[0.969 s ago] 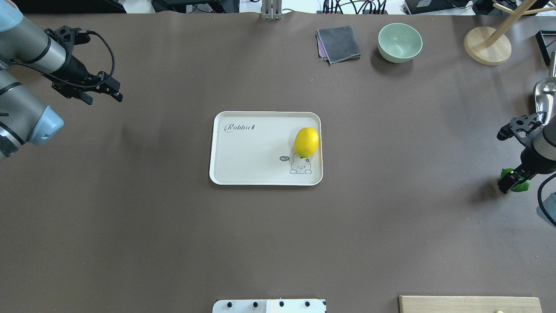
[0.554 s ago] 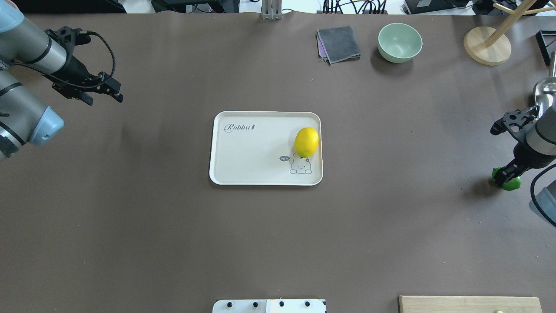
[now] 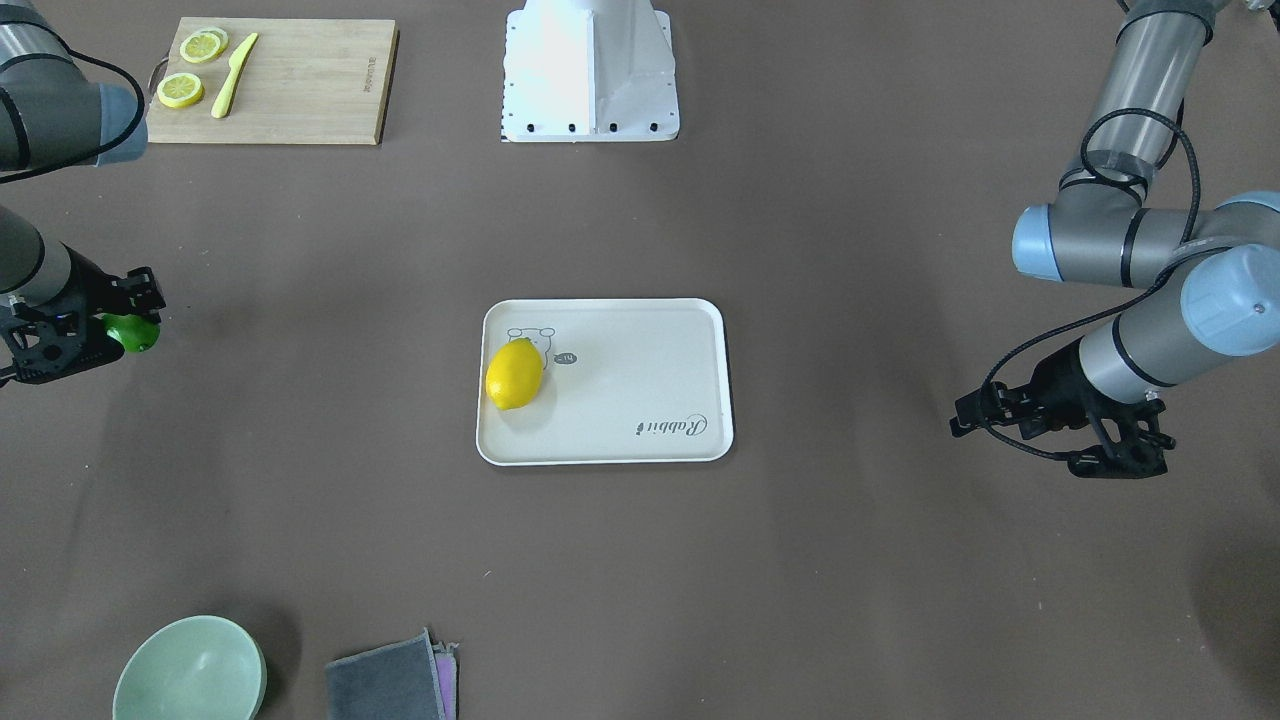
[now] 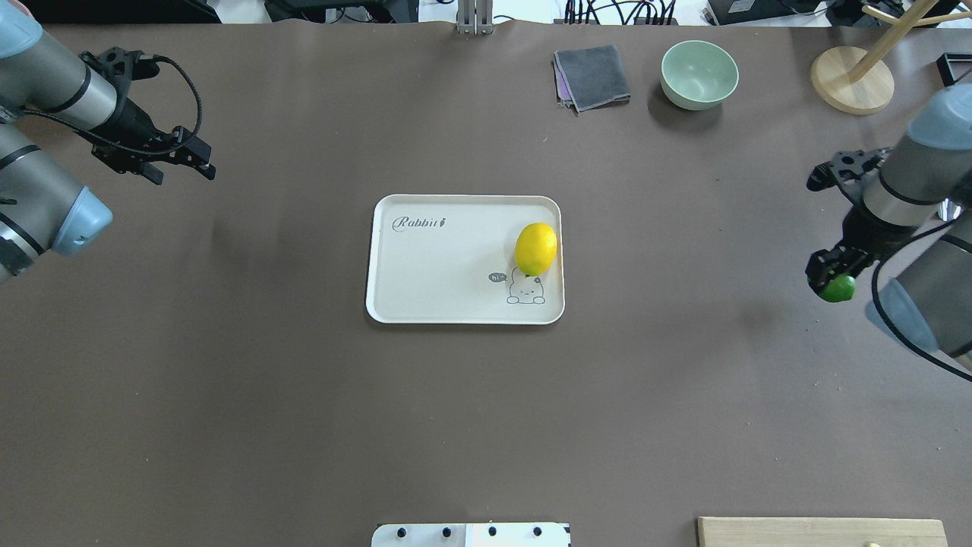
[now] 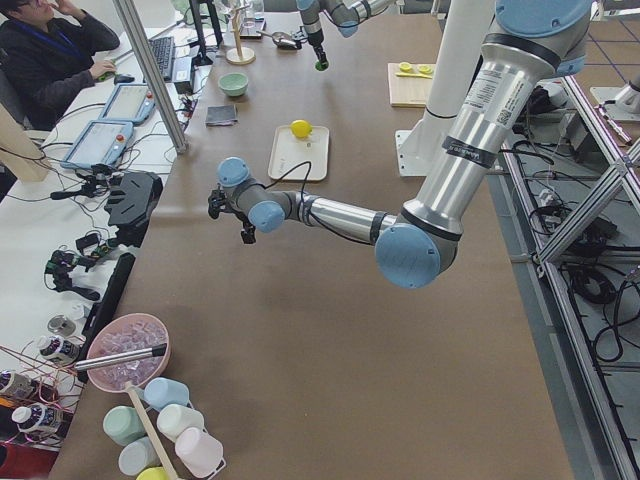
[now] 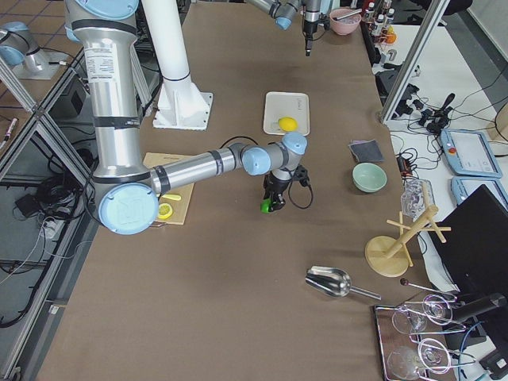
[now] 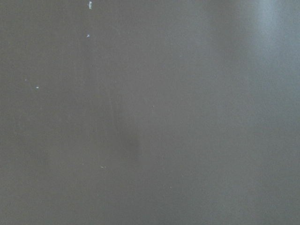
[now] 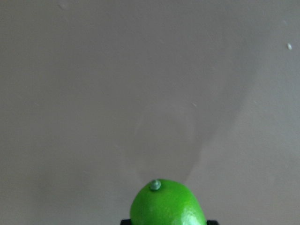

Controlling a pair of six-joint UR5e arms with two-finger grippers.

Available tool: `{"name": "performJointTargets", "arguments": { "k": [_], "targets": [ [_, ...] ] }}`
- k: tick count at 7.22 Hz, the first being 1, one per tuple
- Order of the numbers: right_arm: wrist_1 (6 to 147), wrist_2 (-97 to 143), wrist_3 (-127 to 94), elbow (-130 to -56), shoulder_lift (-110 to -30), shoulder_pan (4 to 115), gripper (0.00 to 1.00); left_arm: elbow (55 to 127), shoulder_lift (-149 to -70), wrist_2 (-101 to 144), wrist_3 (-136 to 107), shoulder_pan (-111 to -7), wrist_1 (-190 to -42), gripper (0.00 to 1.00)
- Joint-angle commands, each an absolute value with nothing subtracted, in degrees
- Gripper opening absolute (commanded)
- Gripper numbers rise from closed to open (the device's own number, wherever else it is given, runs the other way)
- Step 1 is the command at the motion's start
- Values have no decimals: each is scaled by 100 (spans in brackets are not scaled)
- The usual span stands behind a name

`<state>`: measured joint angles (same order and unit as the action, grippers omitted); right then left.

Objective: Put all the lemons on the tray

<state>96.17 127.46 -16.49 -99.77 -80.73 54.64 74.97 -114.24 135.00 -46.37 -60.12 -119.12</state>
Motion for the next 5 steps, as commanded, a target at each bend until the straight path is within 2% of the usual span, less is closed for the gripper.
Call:
{"name": "performJointTargets", "arguments": {
  "k": [1,5],
  "targets": [
    [10020,12797,-3051,-9880,-7026,5056,0,7488,-11426,13500,-4641,-6012,-11909,98],
    [9993,12981,-5341,-8967,-5005,4448,0,7488,-11426,13509,-4676,-6012,-11909,98]
  ]
}}
